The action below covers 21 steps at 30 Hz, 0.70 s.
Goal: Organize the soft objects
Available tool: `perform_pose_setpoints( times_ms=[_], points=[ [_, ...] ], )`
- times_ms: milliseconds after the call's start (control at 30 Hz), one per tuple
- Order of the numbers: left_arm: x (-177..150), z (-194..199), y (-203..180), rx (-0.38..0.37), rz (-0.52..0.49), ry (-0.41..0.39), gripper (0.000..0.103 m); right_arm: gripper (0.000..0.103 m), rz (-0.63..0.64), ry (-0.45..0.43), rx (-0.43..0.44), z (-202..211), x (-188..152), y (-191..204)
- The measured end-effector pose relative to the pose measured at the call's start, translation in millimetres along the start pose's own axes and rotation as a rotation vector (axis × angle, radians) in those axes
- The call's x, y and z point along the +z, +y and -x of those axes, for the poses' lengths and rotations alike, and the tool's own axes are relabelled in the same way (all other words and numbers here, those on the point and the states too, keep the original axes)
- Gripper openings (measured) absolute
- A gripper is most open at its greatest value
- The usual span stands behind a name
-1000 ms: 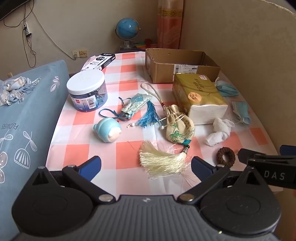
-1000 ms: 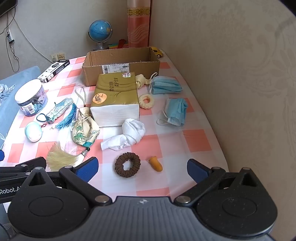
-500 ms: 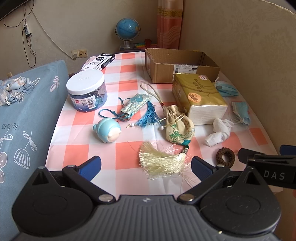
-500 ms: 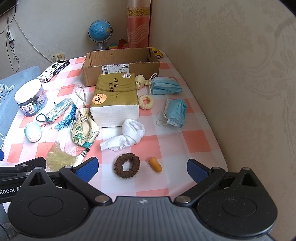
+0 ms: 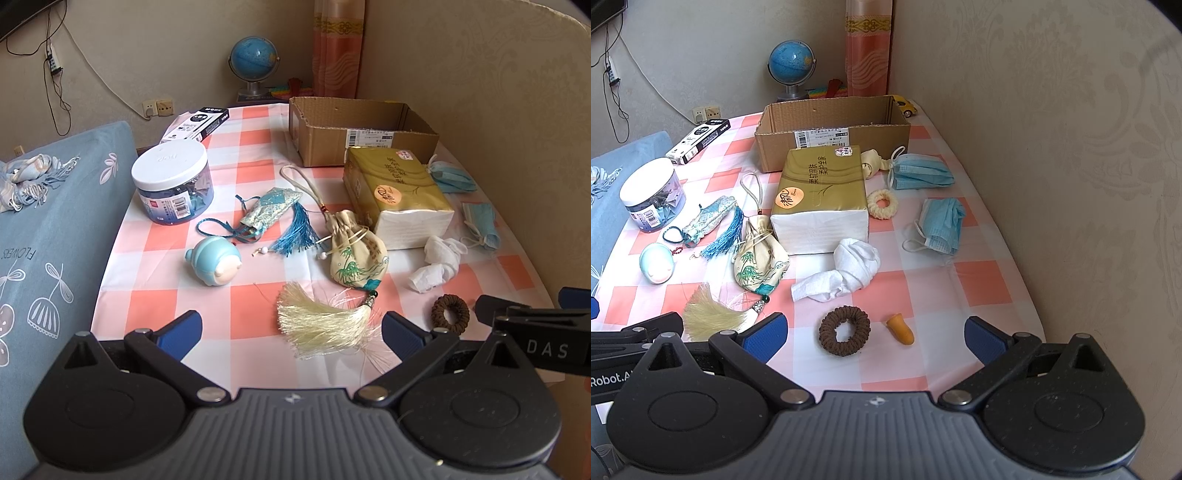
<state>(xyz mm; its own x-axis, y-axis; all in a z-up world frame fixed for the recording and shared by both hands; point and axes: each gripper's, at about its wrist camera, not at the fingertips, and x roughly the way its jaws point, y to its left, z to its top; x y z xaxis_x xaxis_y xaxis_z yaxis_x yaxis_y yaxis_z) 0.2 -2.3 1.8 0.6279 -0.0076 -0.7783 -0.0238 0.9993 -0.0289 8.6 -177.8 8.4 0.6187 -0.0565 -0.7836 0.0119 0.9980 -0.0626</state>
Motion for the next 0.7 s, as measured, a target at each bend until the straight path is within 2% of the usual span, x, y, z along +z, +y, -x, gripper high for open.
perform_pose_setpoints(
  times_ms=[700],
  points=[
    [4.6, -4.4, 0.7, -0.018, -0.033, -0.014, 0.102, 0.103, 0.016, -0.007, 0.004, -4.3, 5.9, 0.8]
  ],
)
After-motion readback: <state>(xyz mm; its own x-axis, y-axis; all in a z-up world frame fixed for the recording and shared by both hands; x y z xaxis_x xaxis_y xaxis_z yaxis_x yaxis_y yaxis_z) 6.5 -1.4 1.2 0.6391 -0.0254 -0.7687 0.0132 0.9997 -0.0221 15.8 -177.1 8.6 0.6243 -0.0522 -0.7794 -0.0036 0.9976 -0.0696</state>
